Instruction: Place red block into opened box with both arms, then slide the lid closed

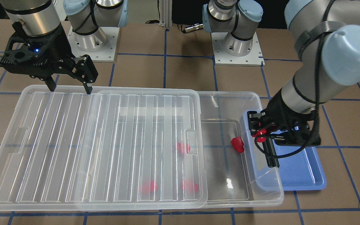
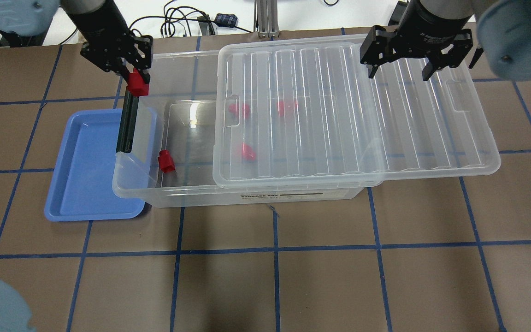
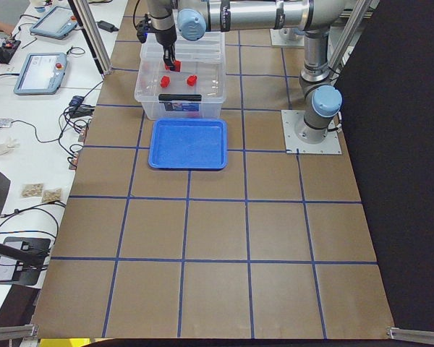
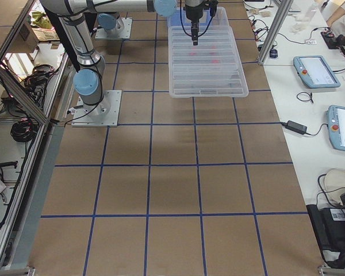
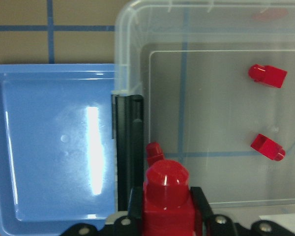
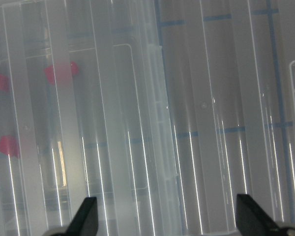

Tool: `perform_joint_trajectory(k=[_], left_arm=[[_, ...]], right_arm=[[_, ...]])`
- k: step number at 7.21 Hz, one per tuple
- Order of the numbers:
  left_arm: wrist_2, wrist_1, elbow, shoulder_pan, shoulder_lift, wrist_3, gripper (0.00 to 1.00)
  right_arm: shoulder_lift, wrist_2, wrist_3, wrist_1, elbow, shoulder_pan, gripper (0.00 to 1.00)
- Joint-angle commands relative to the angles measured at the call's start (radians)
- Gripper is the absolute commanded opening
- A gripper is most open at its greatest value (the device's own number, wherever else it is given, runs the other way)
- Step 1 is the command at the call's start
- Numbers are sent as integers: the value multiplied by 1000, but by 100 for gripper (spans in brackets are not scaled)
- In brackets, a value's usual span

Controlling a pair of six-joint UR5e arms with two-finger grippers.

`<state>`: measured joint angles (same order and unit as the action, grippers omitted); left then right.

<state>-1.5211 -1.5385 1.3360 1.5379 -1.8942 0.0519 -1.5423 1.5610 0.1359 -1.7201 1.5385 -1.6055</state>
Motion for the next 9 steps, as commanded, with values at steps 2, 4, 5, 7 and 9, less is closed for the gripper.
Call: perform_joint_trajectory(k=[2, 4, 5, 7, 9], left_arm=[[1, 223, 237, 33, -8, 0, 0], [1, 282, 308, 31, -42, 0, 0], [1, 284, 316, 31, -60, 0, 0], [1, 297, 321, 31, -92, 2, 0], [1, 297, 321, 31, -123, 0, 0]], right_arm=[[2, 1, 8, -2, 5, -10, 100], [4, 2, 7, -2, 3, -10, 100], [4, 2, 8, -3, 5, -10, 100], [4, 4, 7, -1, 5, -10, 100], [4, 2, 7, -3, 5, -10, 100]])
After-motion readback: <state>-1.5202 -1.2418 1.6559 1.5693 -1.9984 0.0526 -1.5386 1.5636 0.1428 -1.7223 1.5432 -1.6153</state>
